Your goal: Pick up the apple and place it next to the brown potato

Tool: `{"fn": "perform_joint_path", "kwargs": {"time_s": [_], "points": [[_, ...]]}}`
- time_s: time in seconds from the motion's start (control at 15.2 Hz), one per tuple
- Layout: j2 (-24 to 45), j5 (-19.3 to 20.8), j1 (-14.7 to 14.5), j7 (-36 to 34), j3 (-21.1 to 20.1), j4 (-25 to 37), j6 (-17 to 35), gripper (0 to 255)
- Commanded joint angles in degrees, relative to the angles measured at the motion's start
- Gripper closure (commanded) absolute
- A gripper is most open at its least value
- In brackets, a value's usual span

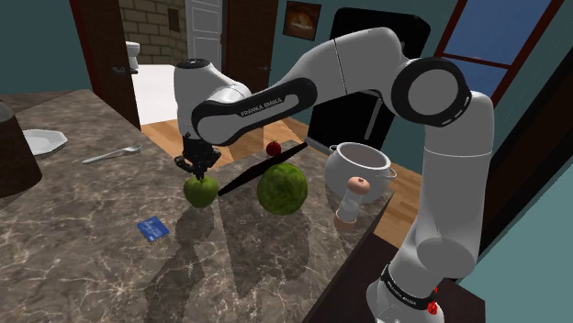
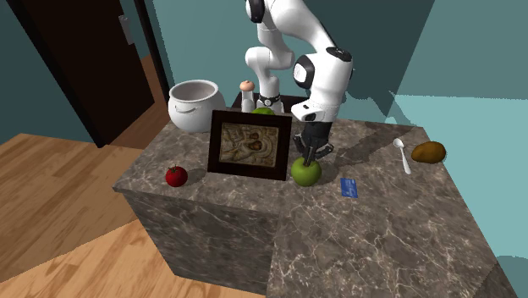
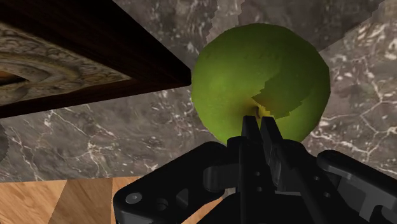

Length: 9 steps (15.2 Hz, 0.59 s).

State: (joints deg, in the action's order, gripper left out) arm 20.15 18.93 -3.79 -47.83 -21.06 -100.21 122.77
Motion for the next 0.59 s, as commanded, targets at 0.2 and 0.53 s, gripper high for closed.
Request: {"fn": "perform_joint_path", "kwargs": {"time_s": [0.2,0.53], "points": [[-1.3,-0.9,0.2,0.9,-0.3,1.6,-2.8,255],[-2.4,-1.8,0.2,1.9,-0.7,4.0,-6.0,255]]}}
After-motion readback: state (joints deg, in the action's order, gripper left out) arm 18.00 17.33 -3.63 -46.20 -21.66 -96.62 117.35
